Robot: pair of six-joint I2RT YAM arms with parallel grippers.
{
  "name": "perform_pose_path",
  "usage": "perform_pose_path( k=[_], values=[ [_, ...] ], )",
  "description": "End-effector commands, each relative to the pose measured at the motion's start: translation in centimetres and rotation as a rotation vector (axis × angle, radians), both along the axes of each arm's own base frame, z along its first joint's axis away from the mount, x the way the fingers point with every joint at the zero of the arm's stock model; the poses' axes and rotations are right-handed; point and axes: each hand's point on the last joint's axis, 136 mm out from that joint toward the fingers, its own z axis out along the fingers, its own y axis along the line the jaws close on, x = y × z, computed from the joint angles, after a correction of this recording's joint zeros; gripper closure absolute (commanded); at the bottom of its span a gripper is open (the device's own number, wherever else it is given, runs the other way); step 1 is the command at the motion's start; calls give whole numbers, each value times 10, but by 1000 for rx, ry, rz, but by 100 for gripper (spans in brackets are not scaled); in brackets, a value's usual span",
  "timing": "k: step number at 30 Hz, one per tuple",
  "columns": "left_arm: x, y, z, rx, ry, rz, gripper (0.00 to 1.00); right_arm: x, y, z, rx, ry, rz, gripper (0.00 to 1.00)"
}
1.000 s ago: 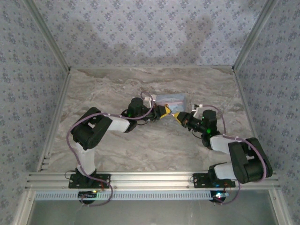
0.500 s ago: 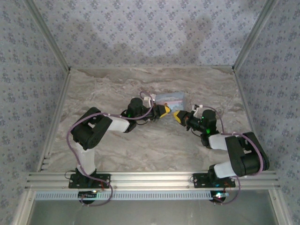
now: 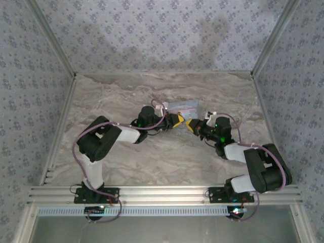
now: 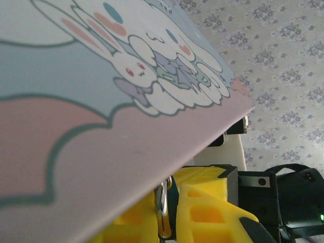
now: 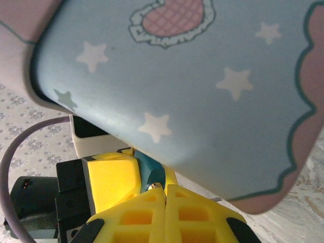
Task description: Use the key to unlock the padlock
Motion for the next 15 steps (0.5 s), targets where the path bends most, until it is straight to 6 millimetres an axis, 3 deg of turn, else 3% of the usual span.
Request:
perform_pose_path(
  k=[1,15],
  values=[
    [-66,-39,45,-106,-133,-287,100,16,9,9,-60,-47,-13,100],
    [-97,-56,45,-112,-132,-368,100,23,39,19,-28,-69,44,100]
  ],
)
